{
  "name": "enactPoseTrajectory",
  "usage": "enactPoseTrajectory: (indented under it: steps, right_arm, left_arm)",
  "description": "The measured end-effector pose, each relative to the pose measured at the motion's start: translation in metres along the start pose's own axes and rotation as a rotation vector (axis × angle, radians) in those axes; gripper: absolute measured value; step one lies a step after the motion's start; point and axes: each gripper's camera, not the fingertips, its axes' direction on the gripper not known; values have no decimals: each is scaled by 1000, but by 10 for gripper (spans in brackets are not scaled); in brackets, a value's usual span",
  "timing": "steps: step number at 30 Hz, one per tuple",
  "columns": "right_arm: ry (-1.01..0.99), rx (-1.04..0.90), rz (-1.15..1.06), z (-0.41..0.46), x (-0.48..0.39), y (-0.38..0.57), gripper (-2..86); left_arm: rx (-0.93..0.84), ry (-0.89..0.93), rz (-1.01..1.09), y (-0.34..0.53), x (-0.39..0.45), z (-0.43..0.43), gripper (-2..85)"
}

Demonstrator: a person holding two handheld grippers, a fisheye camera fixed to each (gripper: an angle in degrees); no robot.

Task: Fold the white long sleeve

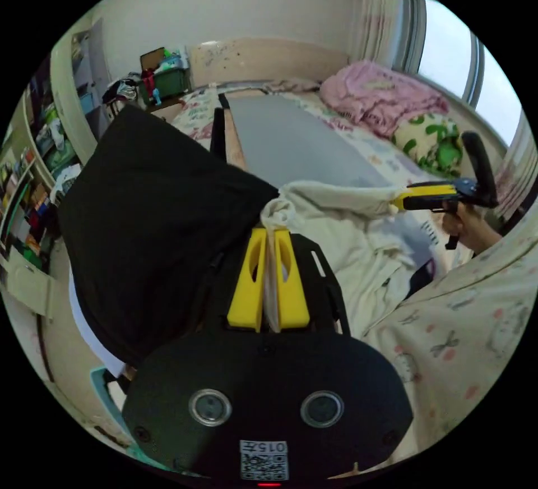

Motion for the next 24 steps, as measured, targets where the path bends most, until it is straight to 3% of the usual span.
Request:
enactPoseTrajectory:
  steps: [5, 12, 24]
  right_arm:
    - [88, 302, 122, -151, 0, -44, 37]
    - [63, 630, 15, -304, -67, -78, 37]
    - [109, 657, -12, -368, -109, -142, 38]
  left_arm:
    - [369, 138, -100, 0, -45, -99, 0]
    - [718, 247, 102, -13, -58, -188, -2]
    - [735, 370, 181, 7, -47, -214, 0]
